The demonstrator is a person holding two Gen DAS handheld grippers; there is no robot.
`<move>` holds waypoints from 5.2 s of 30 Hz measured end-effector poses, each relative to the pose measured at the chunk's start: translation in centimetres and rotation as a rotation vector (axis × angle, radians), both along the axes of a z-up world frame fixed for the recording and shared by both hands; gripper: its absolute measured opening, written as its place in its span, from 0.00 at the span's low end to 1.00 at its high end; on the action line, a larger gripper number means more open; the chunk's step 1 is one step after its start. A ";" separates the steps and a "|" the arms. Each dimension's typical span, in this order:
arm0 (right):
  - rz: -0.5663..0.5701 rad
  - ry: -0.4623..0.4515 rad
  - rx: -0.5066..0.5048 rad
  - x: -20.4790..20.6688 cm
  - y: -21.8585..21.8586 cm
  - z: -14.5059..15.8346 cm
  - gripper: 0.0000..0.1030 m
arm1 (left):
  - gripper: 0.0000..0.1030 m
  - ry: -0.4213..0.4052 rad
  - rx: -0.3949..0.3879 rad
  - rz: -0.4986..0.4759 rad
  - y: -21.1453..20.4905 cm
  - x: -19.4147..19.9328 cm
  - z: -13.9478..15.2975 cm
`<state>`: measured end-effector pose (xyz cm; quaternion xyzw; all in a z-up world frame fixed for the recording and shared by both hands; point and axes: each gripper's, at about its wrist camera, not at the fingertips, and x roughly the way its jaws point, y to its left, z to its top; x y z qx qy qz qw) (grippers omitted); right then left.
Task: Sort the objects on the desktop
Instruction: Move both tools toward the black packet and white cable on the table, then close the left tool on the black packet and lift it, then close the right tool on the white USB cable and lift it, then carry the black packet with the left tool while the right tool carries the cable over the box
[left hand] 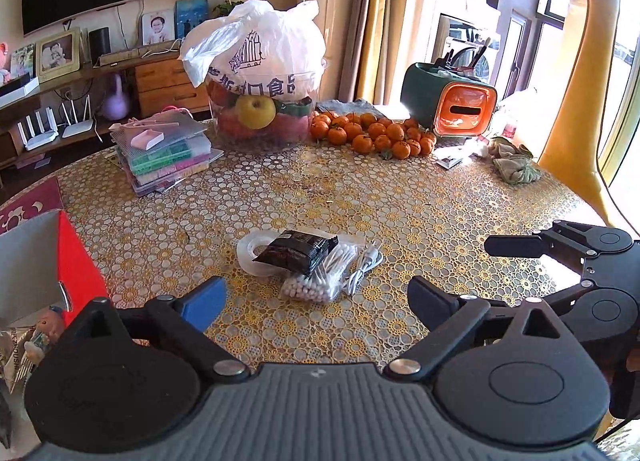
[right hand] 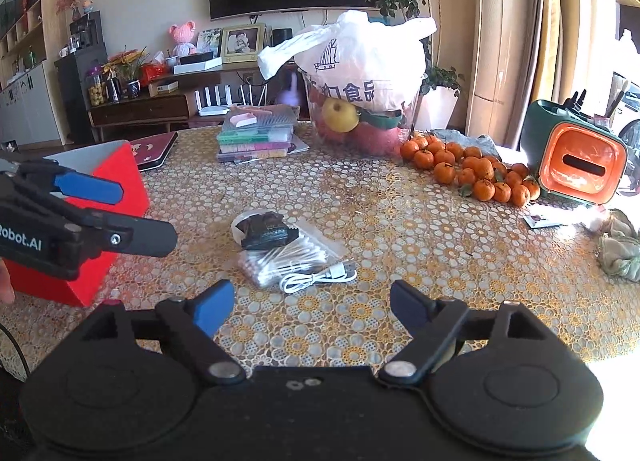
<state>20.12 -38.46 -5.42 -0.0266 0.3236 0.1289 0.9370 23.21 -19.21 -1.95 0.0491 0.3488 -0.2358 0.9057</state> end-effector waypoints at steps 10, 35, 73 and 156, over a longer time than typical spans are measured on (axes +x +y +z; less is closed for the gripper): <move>0.044 0.022 -0.012 3.4 0.0 -2.7 0.84 | 1.00 0.053 0.031 -0.008 -1.5 4.6 -2.3; 0.139 0.063 -0.005 8.9 0.0 -6.7 0.84 | 1.00 0.155 0.018 -0.040 -3.7 10.5 -7.2; 0.139 0.045 0.015 8.8 0.0 -7.1 0.74 | 0.56 0.132 -0.030 -0.049 -3.9 11.7 -8.1; 0.231 -0.219 0.053 -9.1 15.0 11.9 0.71 | 0.55 -0.067 -0.097 0.203 16.0 -11.7 8.1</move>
